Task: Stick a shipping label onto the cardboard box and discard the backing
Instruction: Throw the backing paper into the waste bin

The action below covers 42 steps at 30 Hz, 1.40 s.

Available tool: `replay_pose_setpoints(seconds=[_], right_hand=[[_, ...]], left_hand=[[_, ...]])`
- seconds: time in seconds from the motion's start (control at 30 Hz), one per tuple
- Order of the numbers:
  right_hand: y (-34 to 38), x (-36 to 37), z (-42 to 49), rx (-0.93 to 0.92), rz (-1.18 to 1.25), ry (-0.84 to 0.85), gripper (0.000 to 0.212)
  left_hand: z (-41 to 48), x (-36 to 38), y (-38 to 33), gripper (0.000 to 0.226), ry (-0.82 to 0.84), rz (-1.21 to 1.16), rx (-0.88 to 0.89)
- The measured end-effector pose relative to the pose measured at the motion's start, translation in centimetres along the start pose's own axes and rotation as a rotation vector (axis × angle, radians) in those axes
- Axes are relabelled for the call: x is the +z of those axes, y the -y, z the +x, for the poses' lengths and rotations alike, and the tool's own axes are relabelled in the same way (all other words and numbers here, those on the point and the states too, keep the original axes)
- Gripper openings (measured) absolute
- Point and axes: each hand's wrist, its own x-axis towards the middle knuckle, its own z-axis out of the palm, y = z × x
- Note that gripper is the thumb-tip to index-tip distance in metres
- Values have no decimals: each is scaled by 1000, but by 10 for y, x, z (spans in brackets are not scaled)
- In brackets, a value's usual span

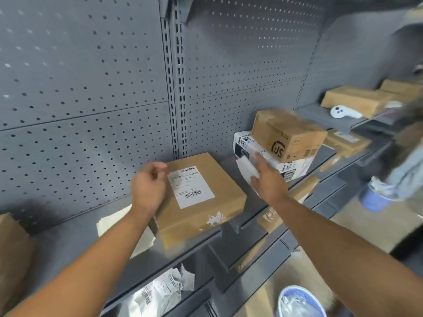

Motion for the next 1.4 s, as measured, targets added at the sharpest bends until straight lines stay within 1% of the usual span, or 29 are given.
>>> replay_pose_setpoints(seconds=[0.1, 0.17, 0.2, 0.27, 0.37, 0.43, 0.5, 0.57, 0.7, 0.77, 0.83, 0.87, 0.97, 1.0, 1.1, 1.13, 1.17, 1.23, 1.27, 1.33, 1.4], right_hand=[[-9, -33, -22, 84, 132, -77, 50], [-22, -53, -36, 134, 147, -87, 38], [-29, -61, -43, 176, 157, -76, 35], [-48, -74, -59, 246, 171, -58, 34], [-82, -87, -87, 299, 188, -58, 35], [-106, -91, -106, 333, 197, -50, 34], [-127, -95, -122, 371, 195, -46, 33], [-152, -100, -137, 417, 202, -55, 33], [-228, -107, -170, 509, 241, -38, 43], [-260, -113, -185, 549, 227, -48, 38], [-291, -120, -202, 612, 225, -83, 24], [-303, -120, -207, 626, 228, -91, 21], [-340, -117, -229, 702, 220, -54, 30], [-350, -112, -236, 724, 227, -46, 36], [-375, -95, -259, 816, 317, -53, 63], [-380, -87, -267, 838, 355, -65, 65], [-385, -80, -275, 881, 380, -68, 60], [-393, -67, -287, 945, 393, -66, 43], [-398, -59, -292, 964, 389, -51, 41], [-407, -42, -298, 1006, 385, -31, 43], [-416, -22, -304, 1071, 393, -49, 49]], left_hand=[[-5, 24, -29, 22, 92, -133, 69], [-16, 44, -46, 24, 170, -204, 113], [-23, 55, -52, 25, 210, -214, 145], [-42, 77, -63, 26, 291, -222, 197], [-74, 117, -78, 29, 434, -264, 265], [-89, 148, -85, 34, 496, -281, 307], [-100, 177, -91, 36, 520, -253, 338], [-114, 209, -96, 36, 561, -229, 335], [-162, 279, -109, 39, 718, -217, 334], [-183, 313, -107, 34, 754, -195, 373], [-207, 348, -102, 30, 770, -155, 401], [-215, 360, -99, 29, 777, -129, 397], [-250, 397, -85, 27, 856, -55, 408], [-260, 407, -80, 26, 888, -12, 403], [-285, 436, -62, 26, 987, 98, 372], [-291, 443, -55, 26, 1009, 132, 378], [-296, 450, -46, 26, 1035, 158, 381], [-304, 465, -32, 26, 1079, 176, 387], [-307, 472, -23, 26, 1091, 184, 390], [-315, 485, -7, 27, 1120, 216, 394], [-319, 498, 13, 30, 1175, 256, 358]])
